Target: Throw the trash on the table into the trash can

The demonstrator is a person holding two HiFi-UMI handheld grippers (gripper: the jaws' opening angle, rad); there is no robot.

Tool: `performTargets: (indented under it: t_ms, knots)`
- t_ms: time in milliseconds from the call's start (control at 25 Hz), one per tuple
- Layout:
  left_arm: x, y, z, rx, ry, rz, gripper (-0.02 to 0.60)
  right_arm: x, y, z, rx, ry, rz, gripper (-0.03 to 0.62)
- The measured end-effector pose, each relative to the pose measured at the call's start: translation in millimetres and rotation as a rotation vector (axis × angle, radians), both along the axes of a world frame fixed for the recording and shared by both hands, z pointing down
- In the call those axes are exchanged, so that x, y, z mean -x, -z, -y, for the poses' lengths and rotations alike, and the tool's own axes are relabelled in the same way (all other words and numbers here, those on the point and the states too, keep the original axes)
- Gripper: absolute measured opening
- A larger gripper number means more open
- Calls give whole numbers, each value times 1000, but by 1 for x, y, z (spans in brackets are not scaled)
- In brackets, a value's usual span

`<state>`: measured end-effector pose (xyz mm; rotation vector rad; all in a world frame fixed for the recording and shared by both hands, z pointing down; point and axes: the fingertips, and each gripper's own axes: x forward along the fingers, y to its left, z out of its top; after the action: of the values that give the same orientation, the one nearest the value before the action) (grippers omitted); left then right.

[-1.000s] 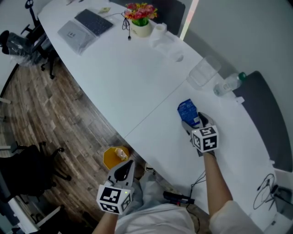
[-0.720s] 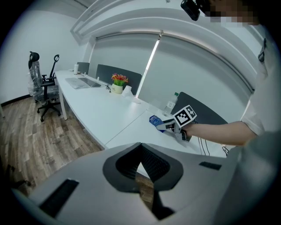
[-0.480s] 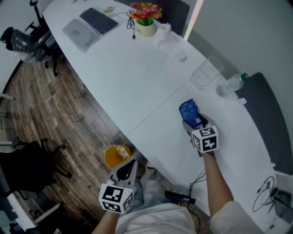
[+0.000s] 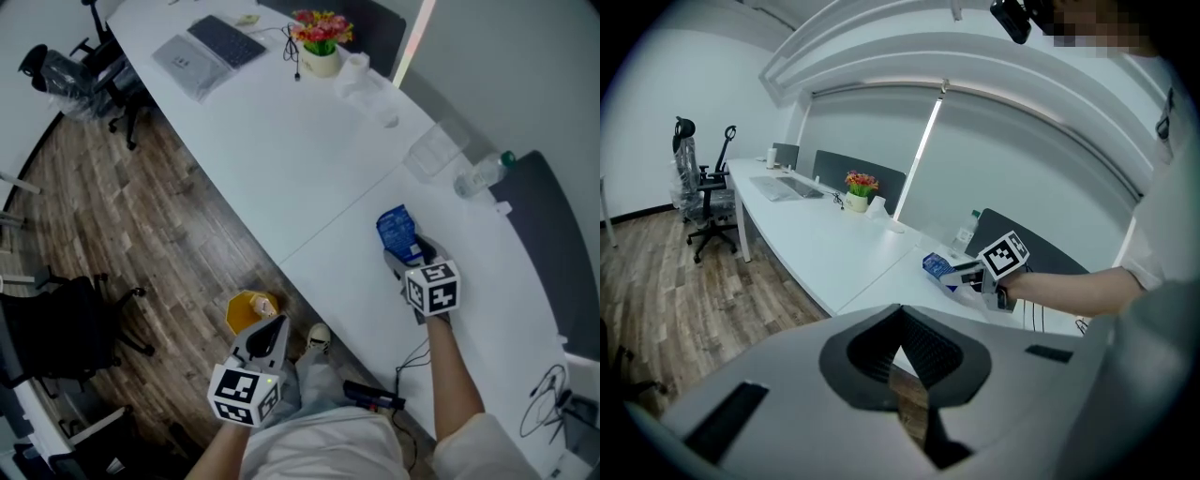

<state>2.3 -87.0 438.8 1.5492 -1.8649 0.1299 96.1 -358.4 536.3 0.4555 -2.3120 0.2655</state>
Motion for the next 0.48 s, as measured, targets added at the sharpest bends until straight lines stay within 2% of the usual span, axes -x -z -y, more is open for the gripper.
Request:
performTargets:
  t_ms: [480]
  knots:
    - [26, 37, -63, -45, 59, 55, 2, 16, 63, -100, 38, 110, 88, 342]
